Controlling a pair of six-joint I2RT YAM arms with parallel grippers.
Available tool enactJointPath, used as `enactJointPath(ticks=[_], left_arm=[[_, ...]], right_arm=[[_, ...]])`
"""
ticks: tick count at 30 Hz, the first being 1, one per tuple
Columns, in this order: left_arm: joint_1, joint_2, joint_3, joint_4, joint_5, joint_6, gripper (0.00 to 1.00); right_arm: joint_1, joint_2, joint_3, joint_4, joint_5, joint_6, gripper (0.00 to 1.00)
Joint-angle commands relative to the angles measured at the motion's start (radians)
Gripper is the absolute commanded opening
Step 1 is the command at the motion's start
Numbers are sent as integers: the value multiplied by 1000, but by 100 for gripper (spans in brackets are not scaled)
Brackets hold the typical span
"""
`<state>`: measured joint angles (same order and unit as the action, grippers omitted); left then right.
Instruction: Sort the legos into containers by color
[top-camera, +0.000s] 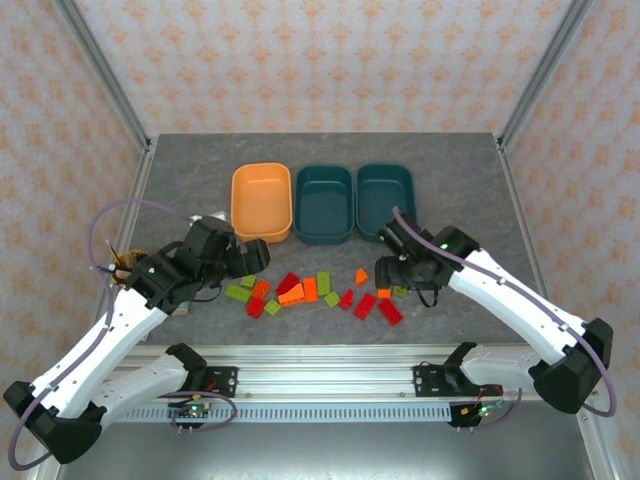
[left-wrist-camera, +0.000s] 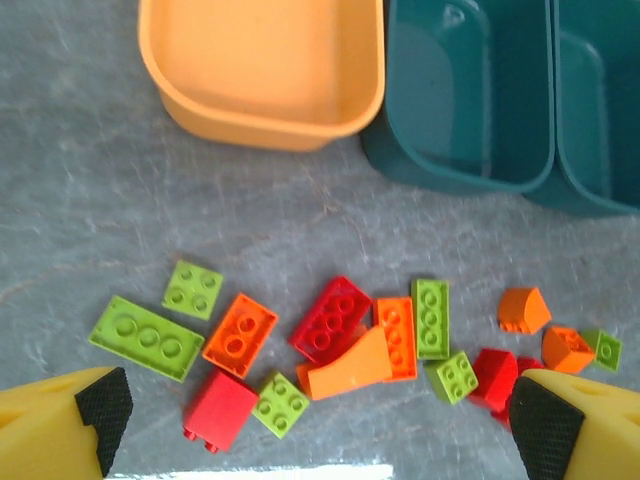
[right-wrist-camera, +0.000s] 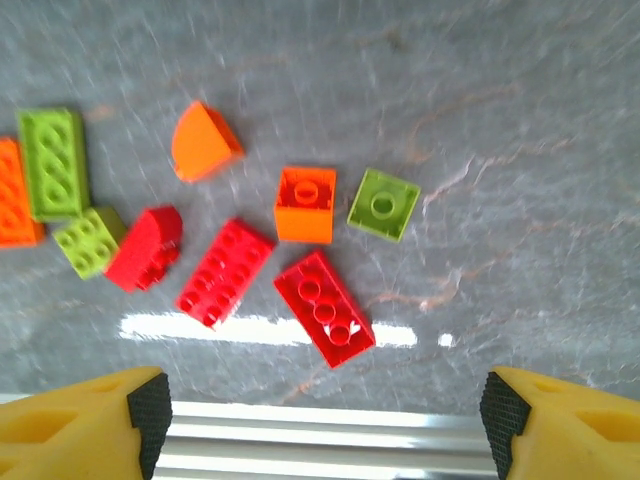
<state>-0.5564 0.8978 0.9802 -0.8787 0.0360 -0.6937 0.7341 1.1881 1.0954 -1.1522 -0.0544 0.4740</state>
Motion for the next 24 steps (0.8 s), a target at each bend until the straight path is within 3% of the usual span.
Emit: enactJointPath(ticks=[1,13,24], left_arm=[[-38,-13,-33,9,54,-39,100],[-131,-40,-106,45,28,-112,100],[-146,-73,-119,32,5,-144,100]], right_arm=[[16,70,-72,21,-40,0,81],[27,225,-186,132,-133,1,76],[-1,381,-163,166,-75,31,66]])
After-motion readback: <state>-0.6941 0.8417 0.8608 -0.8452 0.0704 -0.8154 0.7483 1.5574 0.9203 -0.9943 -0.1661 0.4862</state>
